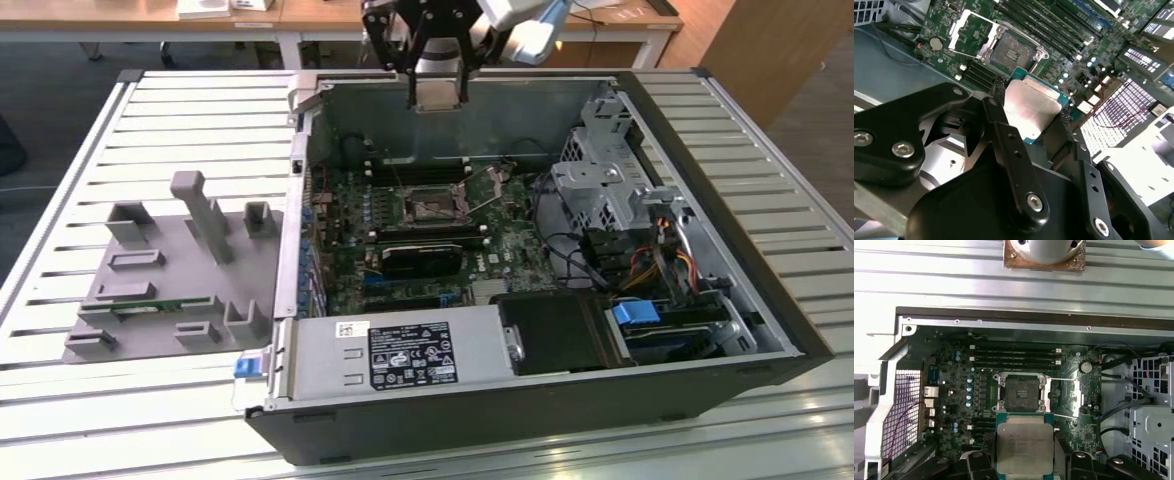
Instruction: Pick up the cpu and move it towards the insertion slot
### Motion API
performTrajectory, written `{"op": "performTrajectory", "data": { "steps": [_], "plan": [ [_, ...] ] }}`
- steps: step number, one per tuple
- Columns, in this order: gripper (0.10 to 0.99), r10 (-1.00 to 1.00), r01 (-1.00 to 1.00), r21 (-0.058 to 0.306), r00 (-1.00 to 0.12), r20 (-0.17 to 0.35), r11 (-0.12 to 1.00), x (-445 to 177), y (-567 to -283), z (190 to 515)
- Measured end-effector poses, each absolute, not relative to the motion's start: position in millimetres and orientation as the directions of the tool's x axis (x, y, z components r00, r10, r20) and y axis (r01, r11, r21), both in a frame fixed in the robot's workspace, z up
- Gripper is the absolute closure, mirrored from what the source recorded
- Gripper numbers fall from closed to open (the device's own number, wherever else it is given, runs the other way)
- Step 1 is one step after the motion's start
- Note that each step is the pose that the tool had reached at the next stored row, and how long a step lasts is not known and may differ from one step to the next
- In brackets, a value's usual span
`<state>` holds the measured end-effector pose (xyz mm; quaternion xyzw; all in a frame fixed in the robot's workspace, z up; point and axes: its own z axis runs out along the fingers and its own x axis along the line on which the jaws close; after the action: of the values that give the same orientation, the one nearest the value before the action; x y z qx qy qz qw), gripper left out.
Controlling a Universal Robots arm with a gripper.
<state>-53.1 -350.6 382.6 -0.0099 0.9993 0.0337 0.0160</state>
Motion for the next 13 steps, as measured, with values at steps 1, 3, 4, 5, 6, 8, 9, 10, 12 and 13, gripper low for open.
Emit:
{"op": "performTrajectory", "data": {
  "steps": [1,3,4,5,6,8,9,10,12,13],
  "plan": [
    [0.545,-0.019,-0.021,0.067,-0.999,-0.030,0.998,-50.8,-349.6,381.6],
    [0.545,-0.019,-0.021,0.065,-0.999,-0.028,0.998,-46.9,-347.7,380.2],
    [0.545,-0.019,-0.021,0.064,-0.999,-0.028,0.998,-45.0,-346.6,379.5],
    [0.545,-0.019,-0.021,0.063,-0.999,-0.027,0.998,-43.3,-345.7,378.8],
    [0.545,-0.019,-0.021,0.063,-0.999,-0.027,0.998,-41.9,-344.7,378.1],
    [0.545,-0.019,-0.021,0.061,-0.999,-0.026,0.998,-39.4,-342.2,376.7],
    [0.545,-0.019,-0.020,0.059,-0.999,-0.026,0.998,-38.6,-340.8,376.1],
    [0.545,-0.019,-0.020,0.058,-0.999,-0.026,0.998,-38.0,-339.2,375.4],
    [0.545,-0.019,-0.020,0.054,-1.000,-0.024,0.998,-36.6,-335.9,374.2],
    [0.545,-0.019,-0.021,0.054,-1.000,-0.024,0.998,-35.9,-334.4,373.6]
  ]
}}
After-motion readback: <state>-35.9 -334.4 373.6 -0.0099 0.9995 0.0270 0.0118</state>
